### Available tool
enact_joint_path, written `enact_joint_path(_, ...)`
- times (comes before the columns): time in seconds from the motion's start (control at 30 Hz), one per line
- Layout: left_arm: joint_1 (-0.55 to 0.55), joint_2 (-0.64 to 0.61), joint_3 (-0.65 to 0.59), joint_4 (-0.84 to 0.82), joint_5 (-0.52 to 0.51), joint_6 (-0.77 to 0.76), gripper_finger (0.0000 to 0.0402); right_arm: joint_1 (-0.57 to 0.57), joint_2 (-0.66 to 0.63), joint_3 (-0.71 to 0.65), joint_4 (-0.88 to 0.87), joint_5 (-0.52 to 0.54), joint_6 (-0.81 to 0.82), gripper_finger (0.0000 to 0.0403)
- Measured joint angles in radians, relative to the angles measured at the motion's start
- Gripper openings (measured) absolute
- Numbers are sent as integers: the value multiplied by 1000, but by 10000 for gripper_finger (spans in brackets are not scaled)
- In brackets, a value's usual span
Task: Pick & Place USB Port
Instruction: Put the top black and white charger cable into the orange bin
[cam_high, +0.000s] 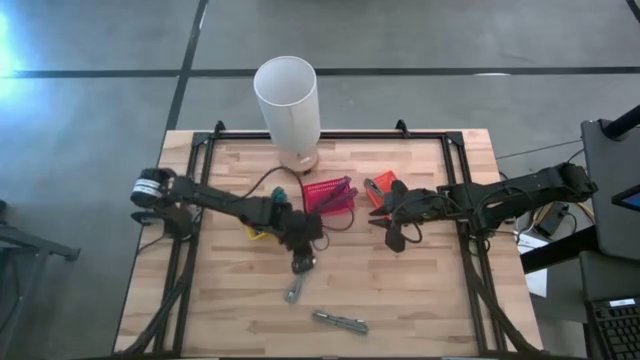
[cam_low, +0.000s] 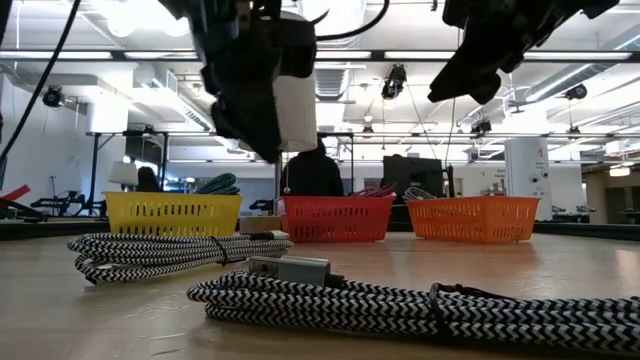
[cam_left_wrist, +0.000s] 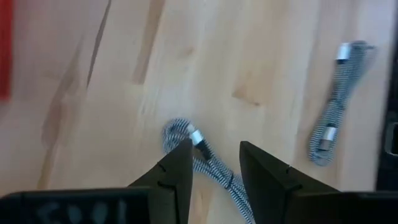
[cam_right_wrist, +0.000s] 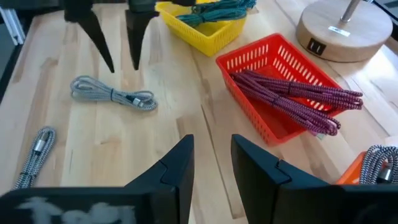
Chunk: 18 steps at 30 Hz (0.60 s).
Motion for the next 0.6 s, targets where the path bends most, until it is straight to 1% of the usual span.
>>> enact_joint_path(0.1, -40, 0, -23, 0, -66, -96, 123, 0, 8, 0, 0, 0, 0, 103)
enact_joint_path(0.3, -102, 0, -78, 20, -101, -326, 123, 0, 9, -1, 0, 0, -7, 110)
enact_joint_path(0.47, -131, 0, -105, 31, -103, -424, 123, 0, 8, -1, 0, 0, -69, 114)
enact_joint_path(0.6, -152, 1, -130, 97, -116, -475, 123, 0, 8, 0, 0, 0, -77, 112)
